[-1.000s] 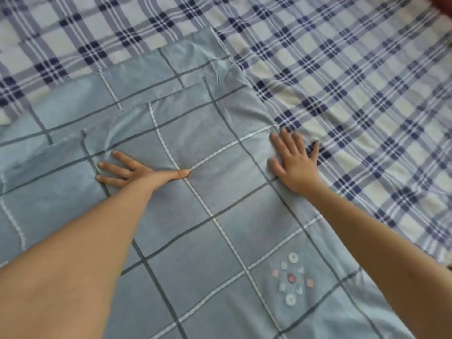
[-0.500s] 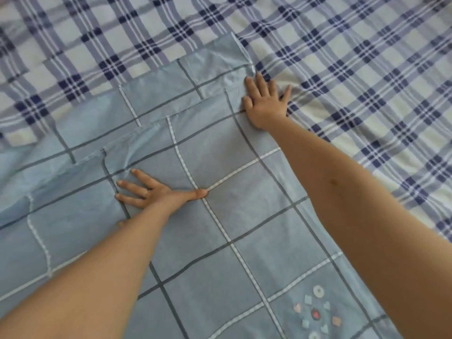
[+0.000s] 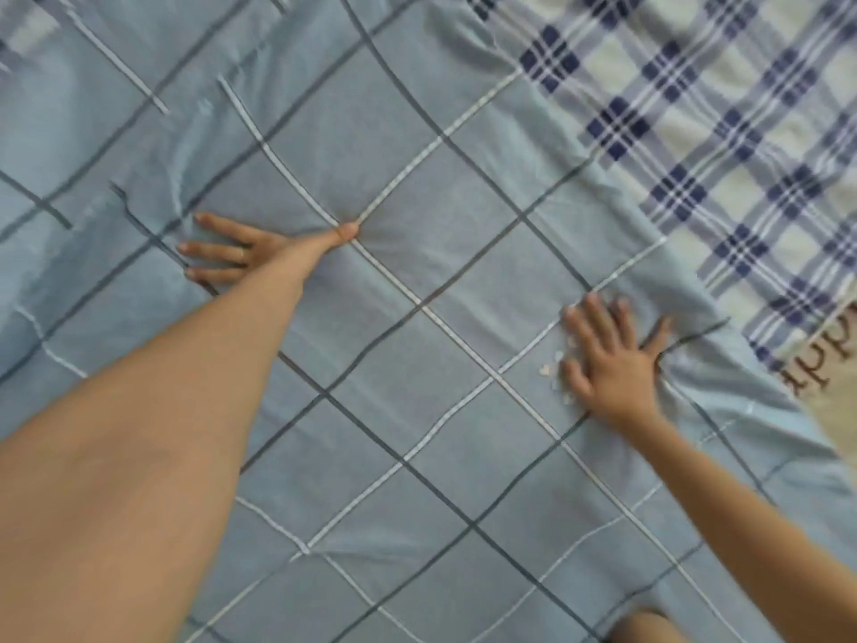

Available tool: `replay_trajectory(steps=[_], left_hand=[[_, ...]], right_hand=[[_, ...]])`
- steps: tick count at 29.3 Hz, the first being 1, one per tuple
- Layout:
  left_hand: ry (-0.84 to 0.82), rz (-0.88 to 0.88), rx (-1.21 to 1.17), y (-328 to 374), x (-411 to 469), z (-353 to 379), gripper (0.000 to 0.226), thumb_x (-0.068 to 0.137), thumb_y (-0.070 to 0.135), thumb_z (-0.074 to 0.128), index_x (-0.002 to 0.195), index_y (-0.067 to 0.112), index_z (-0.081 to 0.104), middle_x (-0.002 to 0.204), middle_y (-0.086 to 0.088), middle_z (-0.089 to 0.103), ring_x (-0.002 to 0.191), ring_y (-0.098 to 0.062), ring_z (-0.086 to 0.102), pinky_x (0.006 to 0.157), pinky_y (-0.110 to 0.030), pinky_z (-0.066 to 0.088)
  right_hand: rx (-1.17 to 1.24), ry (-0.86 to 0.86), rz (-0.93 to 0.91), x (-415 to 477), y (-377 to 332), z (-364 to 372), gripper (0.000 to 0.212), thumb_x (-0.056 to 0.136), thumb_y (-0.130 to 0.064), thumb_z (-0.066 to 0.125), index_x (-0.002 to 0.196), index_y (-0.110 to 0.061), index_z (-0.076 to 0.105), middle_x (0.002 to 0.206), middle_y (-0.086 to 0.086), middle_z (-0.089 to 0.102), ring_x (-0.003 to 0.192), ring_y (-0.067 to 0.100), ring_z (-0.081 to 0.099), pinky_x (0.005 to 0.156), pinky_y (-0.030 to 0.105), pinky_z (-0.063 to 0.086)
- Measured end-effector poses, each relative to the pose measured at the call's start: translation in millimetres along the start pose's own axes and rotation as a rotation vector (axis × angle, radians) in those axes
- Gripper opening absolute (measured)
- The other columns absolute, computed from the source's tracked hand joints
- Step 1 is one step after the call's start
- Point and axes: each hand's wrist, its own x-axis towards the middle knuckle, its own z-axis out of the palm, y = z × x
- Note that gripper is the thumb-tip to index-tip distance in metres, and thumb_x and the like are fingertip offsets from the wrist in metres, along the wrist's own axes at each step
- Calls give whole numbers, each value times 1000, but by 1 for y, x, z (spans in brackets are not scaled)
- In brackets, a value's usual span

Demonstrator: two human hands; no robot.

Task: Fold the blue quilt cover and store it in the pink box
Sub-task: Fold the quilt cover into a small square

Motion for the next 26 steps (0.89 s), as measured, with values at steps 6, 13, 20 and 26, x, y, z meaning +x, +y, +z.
replay_trajectory(steps=[6,13,20,26], left_hand=[[-27,-10,13,0,1,-4,168,26,82,74,145,20,-27,153,-17,-27,141,-40,-21,109,-60,-8],[-26,-47,3,4,10,1,176,16,80,75,142,21,-33,151,-13,-34,139,-40,-27,110,-61,-7],[-90,18,2,13,14,-2,177,14,83,71,138,20,-39,145,-15,-42,136,-40,-33,105,-72,-3],[-63,72,-88,-11,17,11,180,13,82,74,136,20,-42,144,-11,-46,134,-37,-37,94,-78,-7]], right_hand=[[252,176,797,147,-41,-53,63,96,-31,27,154,-22,4,161,6,-5,147,31,-7,109,68,-10],[254,194,-250,242,-198,-59,53,93,-27,37,146,-29,35,155,-4,29,144,19,24,117,43,5],[208,267,-178,267,-186,-55,54,94,-29,29,148,-25,32,156,-6,28,144,16,23,118,39,7],[139,42,-210,265,-191,-53,56,99,-32,26,153,-27,9,161,-7,3,147,13,3,118,42,-4]])
